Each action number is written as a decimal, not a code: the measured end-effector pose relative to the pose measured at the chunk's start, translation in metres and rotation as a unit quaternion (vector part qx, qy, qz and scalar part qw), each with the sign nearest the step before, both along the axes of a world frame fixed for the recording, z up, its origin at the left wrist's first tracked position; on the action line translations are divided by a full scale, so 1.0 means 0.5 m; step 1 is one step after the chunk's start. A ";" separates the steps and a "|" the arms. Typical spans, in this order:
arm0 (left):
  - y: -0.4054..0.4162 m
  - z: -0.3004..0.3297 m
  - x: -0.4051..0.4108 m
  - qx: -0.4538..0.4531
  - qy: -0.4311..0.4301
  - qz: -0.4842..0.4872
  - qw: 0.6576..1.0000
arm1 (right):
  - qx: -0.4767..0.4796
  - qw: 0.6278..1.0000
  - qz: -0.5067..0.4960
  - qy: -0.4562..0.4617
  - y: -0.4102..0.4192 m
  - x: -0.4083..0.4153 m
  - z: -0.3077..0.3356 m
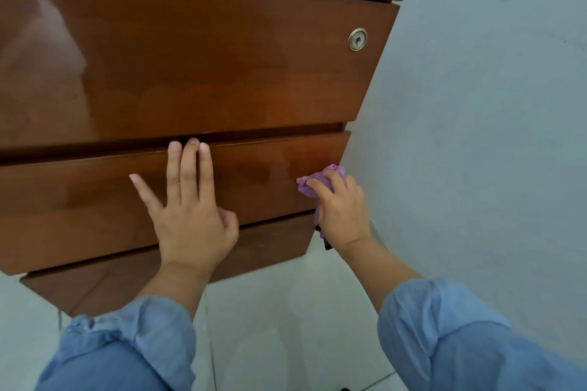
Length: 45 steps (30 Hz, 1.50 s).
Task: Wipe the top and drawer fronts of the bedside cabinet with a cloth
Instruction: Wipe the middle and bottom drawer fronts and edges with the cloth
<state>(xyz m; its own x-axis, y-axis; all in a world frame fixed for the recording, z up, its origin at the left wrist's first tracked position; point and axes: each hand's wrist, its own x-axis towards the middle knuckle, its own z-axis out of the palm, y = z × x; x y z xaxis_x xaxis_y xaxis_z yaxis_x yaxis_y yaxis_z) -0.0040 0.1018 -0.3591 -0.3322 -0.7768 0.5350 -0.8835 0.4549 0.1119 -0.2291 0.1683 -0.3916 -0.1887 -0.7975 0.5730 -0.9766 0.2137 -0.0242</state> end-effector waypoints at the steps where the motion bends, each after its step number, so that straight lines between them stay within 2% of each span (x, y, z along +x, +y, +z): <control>1: 0.000 0.000 0.000 0.002 -0.001 0.000 1.000 | 0.018 1.000 -0.009 -0.009 -0.003 0.001 -0.002; 4: -0.001 -0.001 0.003 0.006 -0.005 -0.005 1.000 | 0.064 0.998 -0.024 -0.011 -0.003 0.008 0.003; 8: 0.005 0.009 0.010 0.009 -0.018 -0.019 1.000 | 0.207 0.977 -0.031 -0.048 0.018 0.006 -0.003; 10: 0.007 0.019 0.021 0.009 -0.036 -0.022 0.999 | 0.162 0.983 -0.045 -0.077 0.032 0.011 -0.003; 12: 0.006 0.025 0.033 0.008 -0.057 -0.025 0.998 | 0.045 0.989 -0.074 -0.123 0.032 0.030 0.006; 15: 0.008 0.027 0.046 0.001 -0.078 -0.027 0.997 | -0.137 0.970 -0.084 -0.184 0.014 0.055 0.031; 16: 0.009 0.027 0.046 0.000 -0.076 -0.027 0.997 | -0.165 0.966 -0.073 -0.184 0.006 0.055 0.040; 20: 0.011 0.025 0.037 -0.003 -0.073 -0.016 0.997 | -0.157 0.976 -0.010 -0.149 -0.015 0.039 0.033; 27: -0.002 -0.003 0.012 -0.017 -0.027 0.001 0.999 | -0.184 0.973 -0.022 -0.140 -0.024 0.029 -0.072; 34: -0.016 -0.020 -0.012 -0.031 0.000 0.015 0.999 | -0.056 0.977 -0.082 -0.189 -0.025 0.008 -0.203; 39: -0.017 -0.024 -0.006 -0.028 -0.007 0.011 1.000 | -0.053 0.982 -0.102 -0.149 -0.005 0.044 -0.163; 42: -0.011 -0.015 0.000 -0.023 -0.008 0.003 1.000 | -0.108 0.980 -0.105 -0.133 0.000 0.062 -0.096; 45: -0.007 -0.009 0.004 -0.018 -0.012 -0.001 1.000 | -0.173 0.975 -0.066 -0.125 -0.021 0.062 -0.015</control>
